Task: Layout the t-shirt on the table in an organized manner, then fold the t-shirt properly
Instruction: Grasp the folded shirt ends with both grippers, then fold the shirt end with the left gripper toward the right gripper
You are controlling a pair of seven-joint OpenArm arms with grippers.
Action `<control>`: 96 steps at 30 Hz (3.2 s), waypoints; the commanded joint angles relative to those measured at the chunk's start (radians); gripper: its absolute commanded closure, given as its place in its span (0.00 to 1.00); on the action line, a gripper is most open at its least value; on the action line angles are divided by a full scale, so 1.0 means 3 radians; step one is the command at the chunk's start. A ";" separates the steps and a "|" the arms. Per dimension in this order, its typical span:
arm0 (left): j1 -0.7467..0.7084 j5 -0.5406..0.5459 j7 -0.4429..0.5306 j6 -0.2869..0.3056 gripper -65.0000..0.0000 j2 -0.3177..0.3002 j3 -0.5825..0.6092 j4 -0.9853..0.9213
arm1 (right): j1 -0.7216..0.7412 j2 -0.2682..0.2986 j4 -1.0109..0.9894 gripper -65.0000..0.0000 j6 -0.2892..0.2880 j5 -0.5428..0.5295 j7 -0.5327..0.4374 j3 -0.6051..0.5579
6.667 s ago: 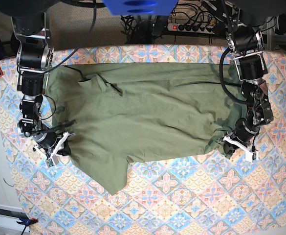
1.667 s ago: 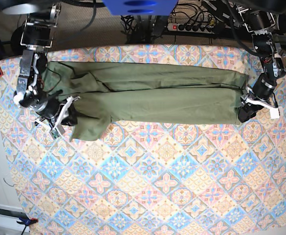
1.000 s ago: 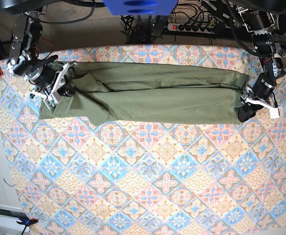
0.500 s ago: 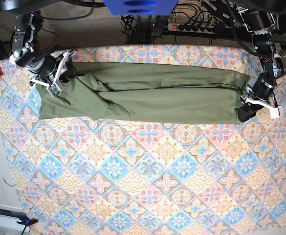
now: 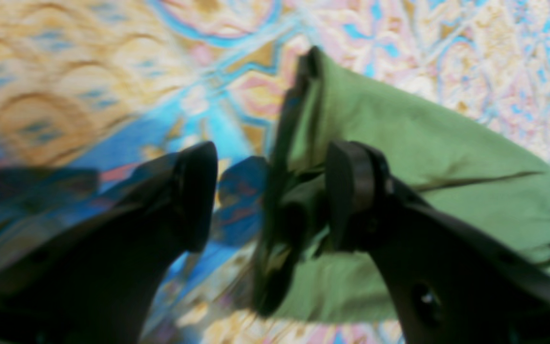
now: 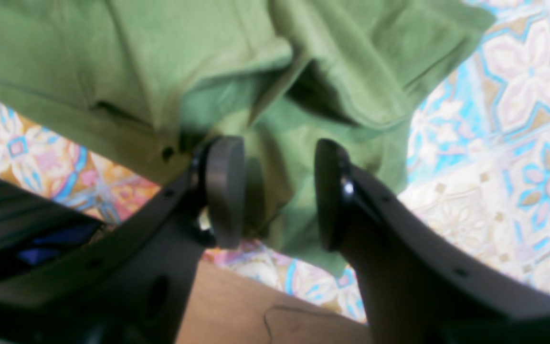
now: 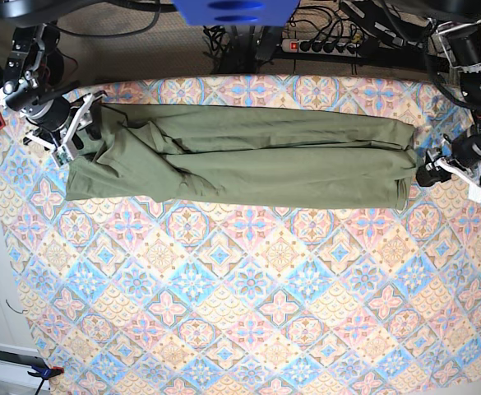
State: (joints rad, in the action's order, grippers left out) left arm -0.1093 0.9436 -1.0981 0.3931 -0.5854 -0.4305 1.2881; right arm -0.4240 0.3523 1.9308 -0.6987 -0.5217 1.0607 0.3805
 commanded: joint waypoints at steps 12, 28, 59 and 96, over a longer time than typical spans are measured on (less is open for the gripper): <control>0.0183 0.0059 -0.0066 0.0017 0.46 -0.0005 0.0604 0.0041 | 0.0015 0.0051 0.0052 0.64 0.0002 -0.0212 -0.0060 0.0043; 0.0024 0.0064 -0.0061 0.0017 0.46 0.0087 0.0962 0.0036 | 0.0112 0.0051 0.0052 0.64 0.0002 -0.0212 -0.0060 0.0038; 0.0372 -0.0601 -0.0071 0.0037 0.46 0.0205 0.0727 -0.0435 | 0.0107 0.0005 0.0067 0.64 0.0002 -0.0217 -0.0040 0.0028; 0.0075 -0.0969 -0.0112 0.0032 1.00 0.0302 -0.0414 0.0552 | 0.0117 -0.0041 0.0062 0.64 0.0002 -0.0217 -0.0050 0.0028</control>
State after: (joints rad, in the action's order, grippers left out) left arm -0.0929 0.6338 -1.1515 0.3988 -0.4828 -0.5499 1.4342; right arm -0.3927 0.3233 1.9320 -0.6956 -0.5762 1.0664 0.3805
